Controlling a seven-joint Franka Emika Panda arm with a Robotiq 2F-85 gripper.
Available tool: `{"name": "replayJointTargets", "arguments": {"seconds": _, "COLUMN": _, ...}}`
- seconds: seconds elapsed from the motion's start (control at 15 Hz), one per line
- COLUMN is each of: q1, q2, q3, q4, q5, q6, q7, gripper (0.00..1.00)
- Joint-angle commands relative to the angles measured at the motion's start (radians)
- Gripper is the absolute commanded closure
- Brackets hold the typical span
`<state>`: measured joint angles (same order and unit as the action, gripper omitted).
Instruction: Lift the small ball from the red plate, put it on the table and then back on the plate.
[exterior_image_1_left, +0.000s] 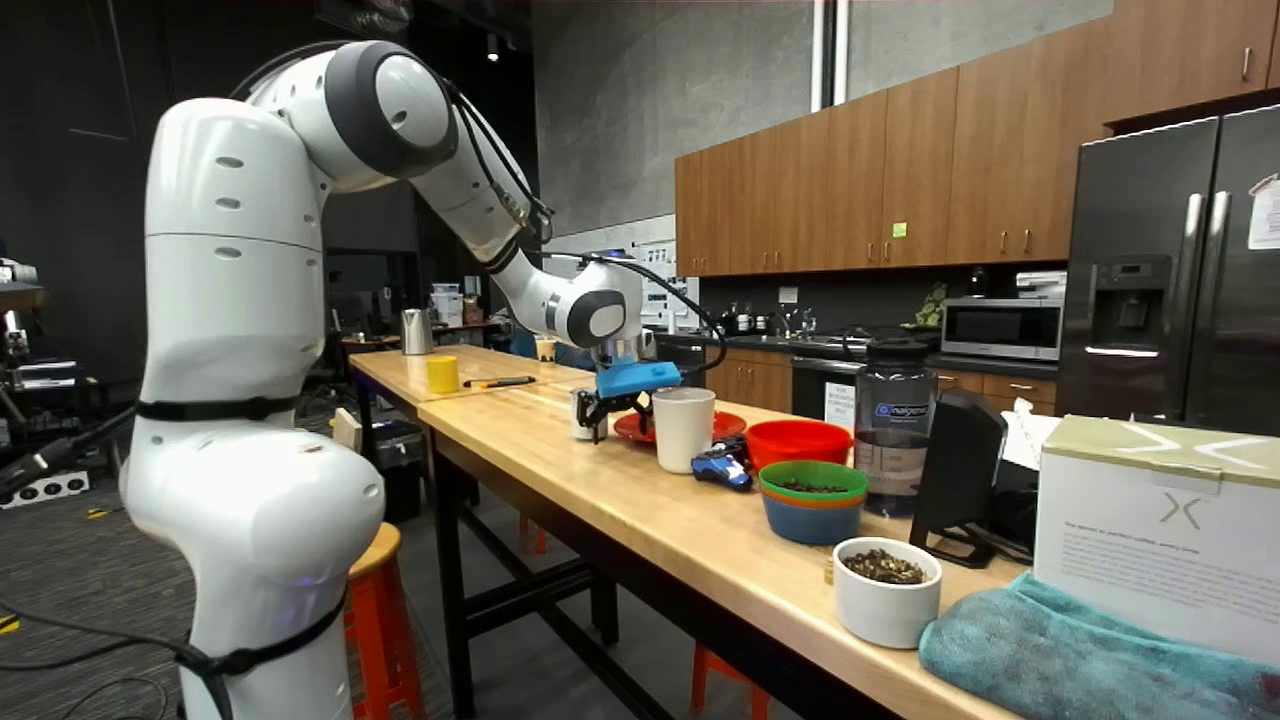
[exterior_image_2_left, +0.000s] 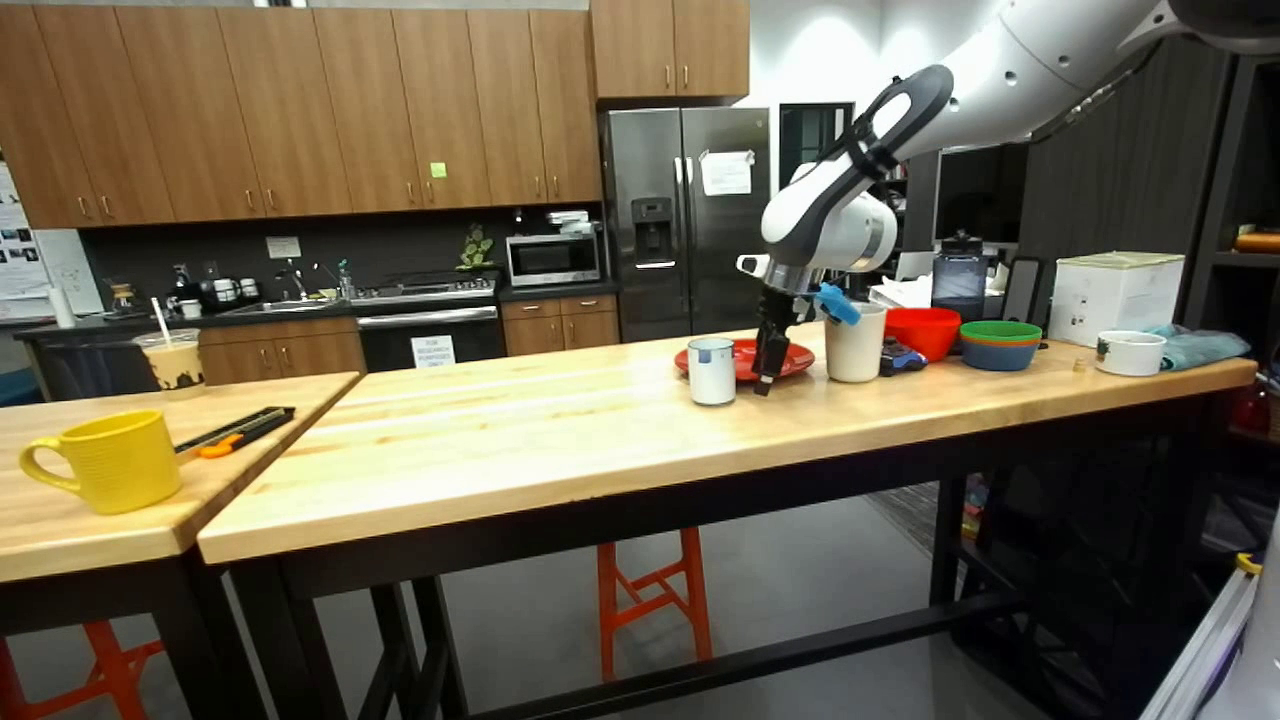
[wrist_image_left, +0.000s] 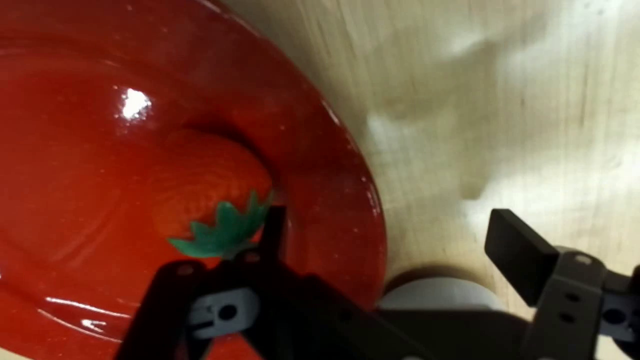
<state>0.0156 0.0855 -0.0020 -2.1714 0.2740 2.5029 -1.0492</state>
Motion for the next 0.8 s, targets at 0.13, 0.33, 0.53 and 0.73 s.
{"name": "replayJointTargets", "arguments": {"seconds": 0.13, "q1": -0.034, "q2": 0.061, "q3": 0.013, "q4": 0.037, "q5": -0.056, "q6": 0.086, "q7": -0.011, "gripper": 0.00}}
{"name": "replayJointTargets", "arguments": {"seconds": 0.33, "q1": -0.042, "q2": 0.081, "q3": 0.016, "q4": 0.065, "q5": -0.066, "q6": 0.113, "q7": -0.007, "gripper": 0.00}}
{"name": "replayJointTargets", "arguments": {"seconds": 0.53, "q1": -0.053, "q2": 0.103, "q3": 0.021, "q4": 0.098, "q5": -0.067, "q6": 0.130, "q7": -0.001, "gripper": 0.00}}
{"name": "replayJointTargets", "arguments": {"seconds": 0.73, "q1": -0.064, "q2": 0.124, "q3": 0.029, "q4": 0.140, "q5": -0.063, "q6": 0.128, "q7": 0.003, "gripper": 0.00}}
